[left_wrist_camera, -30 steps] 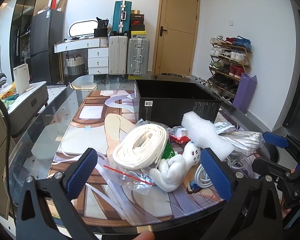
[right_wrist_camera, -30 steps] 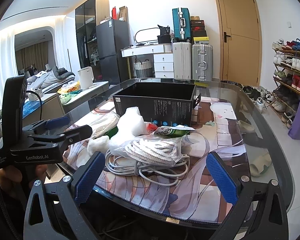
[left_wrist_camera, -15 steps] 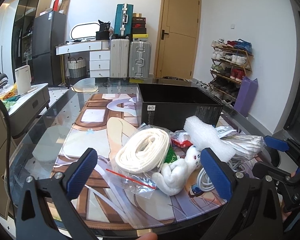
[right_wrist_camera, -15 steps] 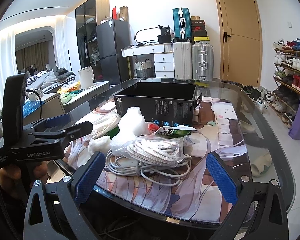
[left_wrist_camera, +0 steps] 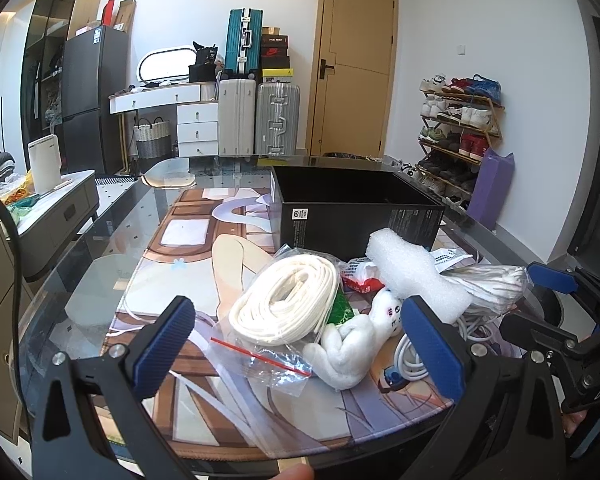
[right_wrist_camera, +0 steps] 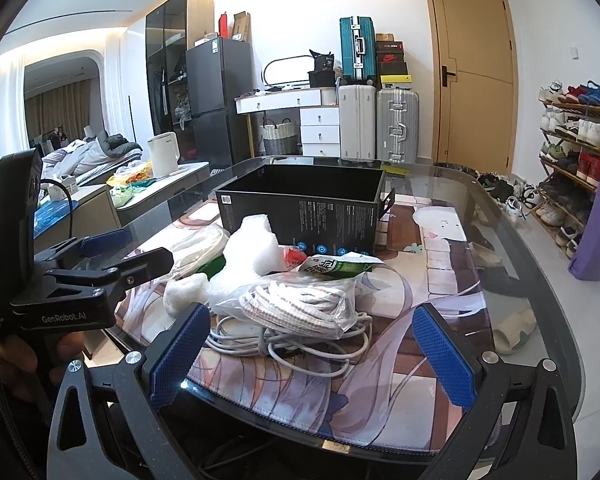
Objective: Organize soft objects
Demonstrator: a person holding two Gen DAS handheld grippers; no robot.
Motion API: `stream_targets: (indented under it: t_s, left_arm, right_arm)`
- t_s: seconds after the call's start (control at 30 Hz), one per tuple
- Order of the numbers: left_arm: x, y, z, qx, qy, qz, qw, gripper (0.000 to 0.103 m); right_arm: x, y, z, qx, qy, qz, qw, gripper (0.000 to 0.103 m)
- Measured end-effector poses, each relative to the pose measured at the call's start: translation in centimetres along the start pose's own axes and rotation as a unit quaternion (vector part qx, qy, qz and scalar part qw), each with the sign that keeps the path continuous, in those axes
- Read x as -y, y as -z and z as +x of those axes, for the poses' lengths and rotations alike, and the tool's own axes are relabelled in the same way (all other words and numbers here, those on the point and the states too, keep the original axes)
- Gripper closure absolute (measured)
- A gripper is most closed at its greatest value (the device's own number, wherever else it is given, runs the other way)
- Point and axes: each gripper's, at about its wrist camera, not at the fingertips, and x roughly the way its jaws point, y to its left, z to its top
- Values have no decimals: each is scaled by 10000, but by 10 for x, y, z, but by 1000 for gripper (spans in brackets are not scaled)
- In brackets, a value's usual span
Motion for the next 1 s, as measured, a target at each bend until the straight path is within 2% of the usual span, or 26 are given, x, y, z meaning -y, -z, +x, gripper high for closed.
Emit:
stream_targets:
  t_s: [0.73,1.0]
  left_arm:
    - [-11,0,13,-109,-134,-6,9999,0]
    - [-11,2,15,-134,-109,34,9998,0]
  right_arm:
    - [0,-5,15,-172,-125,-22,9998,0]
    - [-6,-6,16,-145,-332,-175,9992,0]
